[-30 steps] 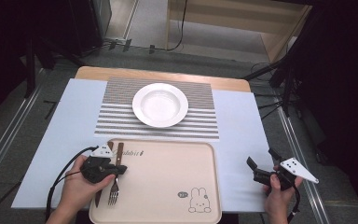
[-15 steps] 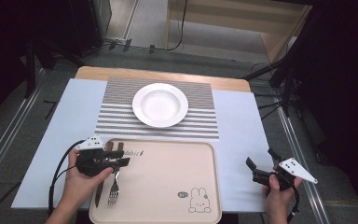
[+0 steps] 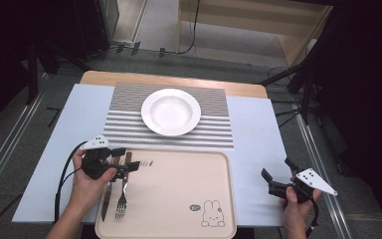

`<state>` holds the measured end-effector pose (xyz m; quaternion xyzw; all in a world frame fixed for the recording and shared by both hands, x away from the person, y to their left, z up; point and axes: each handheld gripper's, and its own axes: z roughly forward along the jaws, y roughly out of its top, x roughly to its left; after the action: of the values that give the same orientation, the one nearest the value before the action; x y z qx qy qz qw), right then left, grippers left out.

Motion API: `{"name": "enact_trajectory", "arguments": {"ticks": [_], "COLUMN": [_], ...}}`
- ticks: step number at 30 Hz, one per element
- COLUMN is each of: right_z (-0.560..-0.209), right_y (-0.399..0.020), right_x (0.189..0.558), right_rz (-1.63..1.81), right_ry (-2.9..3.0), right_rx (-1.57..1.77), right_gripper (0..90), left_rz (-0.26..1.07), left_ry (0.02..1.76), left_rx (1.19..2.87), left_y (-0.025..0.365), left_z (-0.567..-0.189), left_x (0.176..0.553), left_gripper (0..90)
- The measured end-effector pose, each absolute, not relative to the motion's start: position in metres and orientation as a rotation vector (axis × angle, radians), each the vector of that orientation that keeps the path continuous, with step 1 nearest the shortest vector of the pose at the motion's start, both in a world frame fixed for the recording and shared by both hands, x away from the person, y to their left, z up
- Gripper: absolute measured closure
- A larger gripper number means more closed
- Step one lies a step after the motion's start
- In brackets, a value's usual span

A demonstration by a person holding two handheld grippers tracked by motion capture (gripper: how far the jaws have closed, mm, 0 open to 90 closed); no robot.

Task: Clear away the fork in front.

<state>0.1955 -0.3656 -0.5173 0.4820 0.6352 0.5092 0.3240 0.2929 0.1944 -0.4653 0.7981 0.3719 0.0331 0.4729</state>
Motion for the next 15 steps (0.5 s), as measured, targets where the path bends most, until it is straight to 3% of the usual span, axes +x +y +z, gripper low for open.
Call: {"name": "enact_trajectory", "arguments": {"ticks": [5,6,15], "right_z": [-0.517,-0.517,-0.518], "right_y": [-0.366,-0.366,-0.366], "right_x": [0.196,0.196,0.195], "right_rz": [1.338,1.339,1.343], "right_ry": [1.665,1.665,1.662], "right_rx": [1.264,1.264,1.263], "right_gripper": [0.0,0.0,0.0], "left_rz": [0.091,0.089,0.118], "left_ry": [0.909,0.909,0.899], "left_rx": [1.928,1.928,1.917], "left_y": [0.193,0.192,0.190], "left_z": [-0.459,-0.459,-0.445], "left_x": [0.300,0.301,0.316], "left_gripper": [5.0,0.0,0.0]}}
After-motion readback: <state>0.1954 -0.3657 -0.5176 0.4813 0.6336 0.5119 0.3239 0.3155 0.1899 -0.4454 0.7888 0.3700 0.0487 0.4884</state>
